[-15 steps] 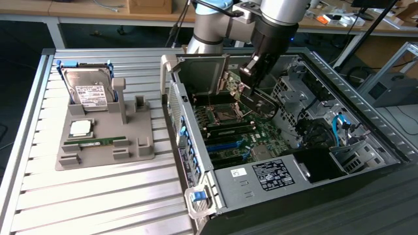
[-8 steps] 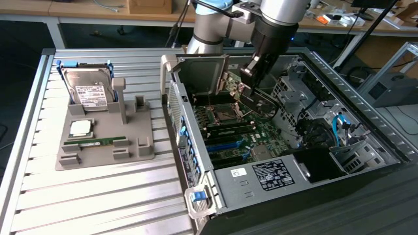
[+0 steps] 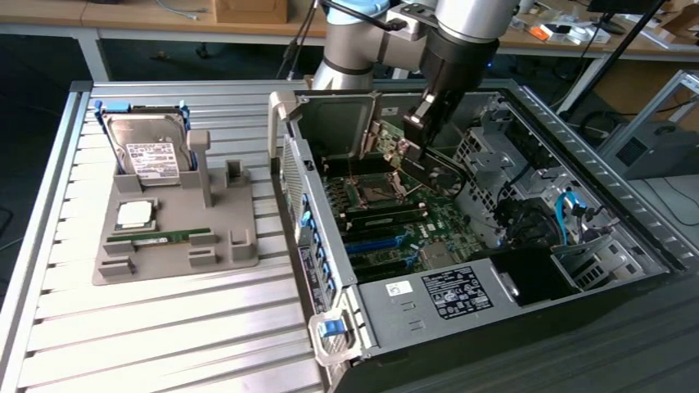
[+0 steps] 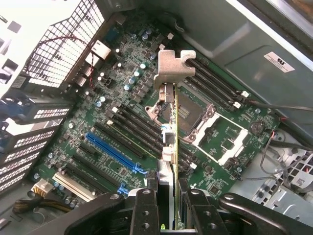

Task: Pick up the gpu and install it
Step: 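Insert the gpu into the slot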

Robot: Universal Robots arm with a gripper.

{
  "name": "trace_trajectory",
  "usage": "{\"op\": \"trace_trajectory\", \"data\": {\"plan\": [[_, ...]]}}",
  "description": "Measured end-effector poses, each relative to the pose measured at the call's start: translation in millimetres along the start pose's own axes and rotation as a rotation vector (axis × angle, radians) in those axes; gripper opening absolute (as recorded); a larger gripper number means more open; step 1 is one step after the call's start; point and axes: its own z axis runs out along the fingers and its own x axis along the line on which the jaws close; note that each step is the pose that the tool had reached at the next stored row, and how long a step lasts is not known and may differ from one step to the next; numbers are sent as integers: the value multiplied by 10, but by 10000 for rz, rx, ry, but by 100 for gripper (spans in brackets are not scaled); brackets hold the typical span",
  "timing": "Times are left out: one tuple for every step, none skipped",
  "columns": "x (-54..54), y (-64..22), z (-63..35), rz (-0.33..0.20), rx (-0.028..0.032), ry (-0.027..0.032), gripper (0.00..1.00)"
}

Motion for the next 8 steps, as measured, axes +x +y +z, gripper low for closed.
{"op": "trace_trajectory", "data": {"plan": [[0, 0, 0, -42, -1, 0, 27], [0, 0, 0, -88, -3, -2, 27], [0, 0, 0, -138, -4, -2, 27], [0, 0, 0, -175, -5, -3, 27], [0, 0, 0, -203, -6, -3, 27], [0, 0, 0, -233, -7, -4, 27], [0, 0, 0, -259, -8, -4, 27], [0, 0, 0, -285, -8, -5, 27]]}}
